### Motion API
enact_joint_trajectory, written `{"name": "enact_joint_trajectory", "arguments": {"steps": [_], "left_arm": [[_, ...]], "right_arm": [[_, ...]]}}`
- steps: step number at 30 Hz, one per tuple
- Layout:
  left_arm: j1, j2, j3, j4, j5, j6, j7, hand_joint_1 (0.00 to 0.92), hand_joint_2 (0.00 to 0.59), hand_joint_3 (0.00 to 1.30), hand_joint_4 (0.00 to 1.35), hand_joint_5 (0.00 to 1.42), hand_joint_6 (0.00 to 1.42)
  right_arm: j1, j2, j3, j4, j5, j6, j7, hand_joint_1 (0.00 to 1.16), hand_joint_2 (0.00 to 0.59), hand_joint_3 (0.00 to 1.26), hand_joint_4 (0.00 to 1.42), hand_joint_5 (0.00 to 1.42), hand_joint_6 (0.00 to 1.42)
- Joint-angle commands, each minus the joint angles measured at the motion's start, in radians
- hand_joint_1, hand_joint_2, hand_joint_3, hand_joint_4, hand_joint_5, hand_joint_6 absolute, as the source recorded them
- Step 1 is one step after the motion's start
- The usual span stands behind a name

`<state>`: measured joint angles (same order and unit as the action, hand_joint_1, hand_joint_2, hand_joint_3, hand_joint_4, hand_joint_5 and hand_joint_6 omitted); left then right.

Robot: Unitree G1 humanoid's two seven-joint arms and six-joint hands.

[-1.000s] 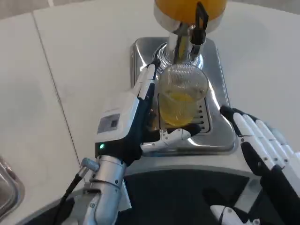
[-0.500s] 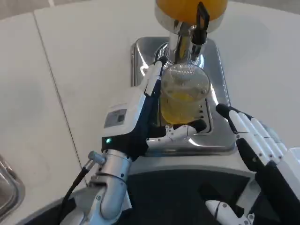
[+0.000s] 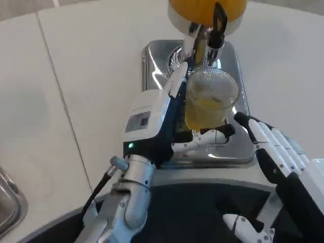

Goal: Grasp the cup under the faucet to collect the drink, then remove the cup.

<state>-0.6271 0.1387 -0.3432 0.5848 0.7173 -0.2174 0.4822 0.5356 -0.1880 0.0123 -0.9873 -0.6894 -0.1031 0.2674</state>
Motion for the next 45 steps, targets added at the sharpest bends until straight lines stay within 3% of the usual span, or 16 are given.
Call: {"name": "enact_joint_trajectory", "arguments": {"steps": [1,3,8,12,13,16,18,26,32,35,45], "left_arm": [[-0.013,-0.031,-0.030,0.028,0.018,0.045,0.022,0.276,0.039,0.11,0.16,0.51,0.59],[-0.020,-0.043,-0.034,0.036,0.018,0.069,0.036,0.291,0.039,0.15,0.21,0.57,0.66],[-0.028,-0.073,-0.044,0.045,0.004,0.099,0.057,0.357,0.041,0.35,0.49,0.82,1.02],[-0.021,-0.103,-0.056,0.034,0.006,0.113,0.072,0.420,0.038,0.57,0.74,1.04,1.29],[-0.016,-0.111,-0.060,0.029,0.011,0.117,0.085,0.443,0.041,0.68,0.82,1.13,1.37],[-0.001,-0.134,-0.059,0.016,0.008,0.111,0.137,0.513,0.054,0.94,1.10,1.37,1.42],[0.005,-0.145,-0.052,0.010,-0.006,0.104,0.153,0.525,0.057,1.04,1.20,1.42,1.42],[0.011,-0.149,-0.019,-0.014,-0.051,0.082,0.164,0.582,0.071,1.14,1.27,1.42,1.42],[0.028,-0.121,0.016,-0.074,-0.068,0.073,0.156,0.618,0.027,1.15,1.27,1.42,1.42],[0.049,-0.086,0.036,-0.108,-0.070,0.070,0.145,0.647,0.001,1.15,1.26,1.42,1.42],[0.127,0.020,0.071,-0.199,-0.070,0.061,0.134,0.688,0.000,1.14,1.24,1.42,1.42]], "right_arm": [[0.001,0.003,-0.011,-0.011,0.014,0.023,0.012,0.36,0.408,0.00,0.00,0.00,0.00],[0.001,0.003,-0.013,-0.016,0.017,0.032,0.016,0.36,0.408,0.00,0.00,0.00,0.00],[-0.011,0.003,-0.018,-0.024,0.019,0.058,0.032,0.36,0.410,0.00,0.00,0.00,0.00],[-0.026,0.005,-0.026,-0.024,0.020,0.085,0.041,0.36,0.412,0.00,0.00,0.00,0.00],[-0.030,0.004,-0.029,-0.024,0.020,0.091,0.044,0.36,0.413,0.00,0.00,0.00,0.00],[-0.037,0.001,-0.037,-0.026,0.018,0.103,0.049,0.36,0.413,0.00,0.00,0.00,0.00],[-0.037,0.003,-0.041,-0.027,0.018,0.114,0.052,0.37,0.411,0.00,0.00,0.00,0.00],[-0.052,-0.002,-0.040,-0.024,0.016,0.139,0.067,0.38,0.407,0.00,0.00,0.00,0.00],[-0.076,-0.002,-0.021,-0.012,0.011,0.148,0.078,0.38,0.406,0.00,0.00,0.00,0.00],[-0.086,-0.002,-0.017,-0.007,0.013,0.148,0.077,0.38,0.406,0.00,0.00,0.00,0.00],[-0.079,-0.006,-0.008,-0.008,0.020,0.136,0.074,0.40,0.398,0.00,0.00,0.00,0.00]]}}
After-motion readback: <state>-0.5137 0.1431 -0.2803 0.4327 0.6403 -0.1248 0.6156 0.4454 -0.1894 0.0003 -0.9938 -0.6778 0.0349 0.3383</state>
